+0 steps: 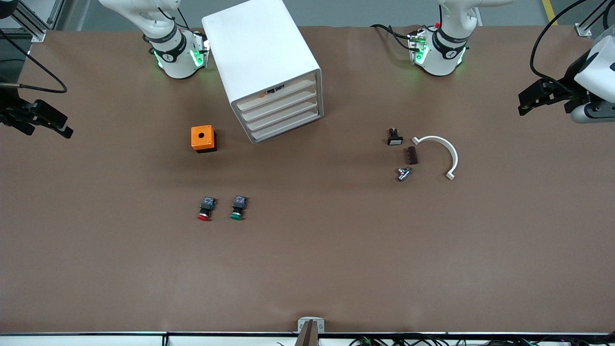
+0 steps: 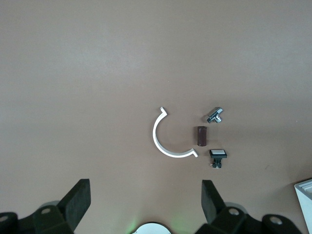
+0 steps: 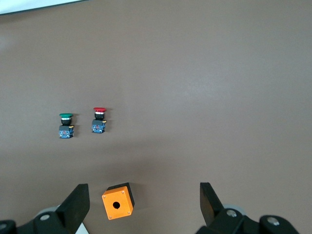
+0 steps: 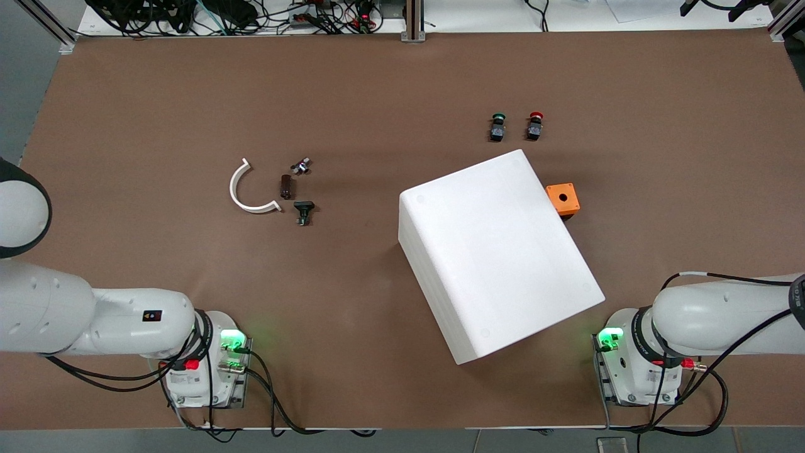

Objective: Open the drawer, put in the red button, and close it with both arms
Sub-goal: 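Move the right gripper toward the red button while the left gripper approaches the cabinet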

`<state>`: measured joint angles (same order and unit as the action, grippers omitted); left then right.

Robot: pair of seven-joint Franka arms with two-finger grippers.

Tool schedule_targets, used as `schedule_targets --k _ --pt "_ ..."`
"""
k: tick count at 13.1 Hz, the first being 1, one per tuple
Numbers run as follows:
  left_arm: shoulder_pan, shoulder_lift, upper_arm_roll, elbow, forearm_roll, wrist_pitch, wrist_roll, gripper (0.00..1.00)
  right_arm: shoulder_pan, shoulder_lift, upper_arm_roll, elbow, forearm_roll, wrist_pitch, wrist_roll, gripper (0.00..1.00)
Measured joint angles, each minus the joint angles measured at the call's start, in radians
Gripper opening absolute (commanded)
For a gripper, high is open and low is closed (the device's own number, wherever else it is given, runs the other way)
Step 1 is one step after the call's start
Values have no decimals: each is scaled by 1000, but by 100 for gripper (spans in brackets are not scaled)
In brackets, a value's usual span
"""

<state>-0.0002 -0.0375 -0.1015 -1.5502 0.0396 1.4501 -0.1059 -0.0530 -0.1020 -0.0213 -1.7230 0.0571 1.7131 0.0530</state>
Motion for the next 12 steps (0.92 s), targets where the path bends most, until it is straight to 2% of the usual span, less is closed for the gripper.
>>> schedule_targets --k 6,10,12 --pt "3 23 2 50 0 -17 0 100 0 0 0 0 0 0 0 100" --pt "-5 139 -2 62 0 -21 -18 100 0 7 8 -3 0 -5 -2 100" --pt "-31 196 -5 64 -4 -49 -96 100 3 28 16 -7 0 -4 -3 100"
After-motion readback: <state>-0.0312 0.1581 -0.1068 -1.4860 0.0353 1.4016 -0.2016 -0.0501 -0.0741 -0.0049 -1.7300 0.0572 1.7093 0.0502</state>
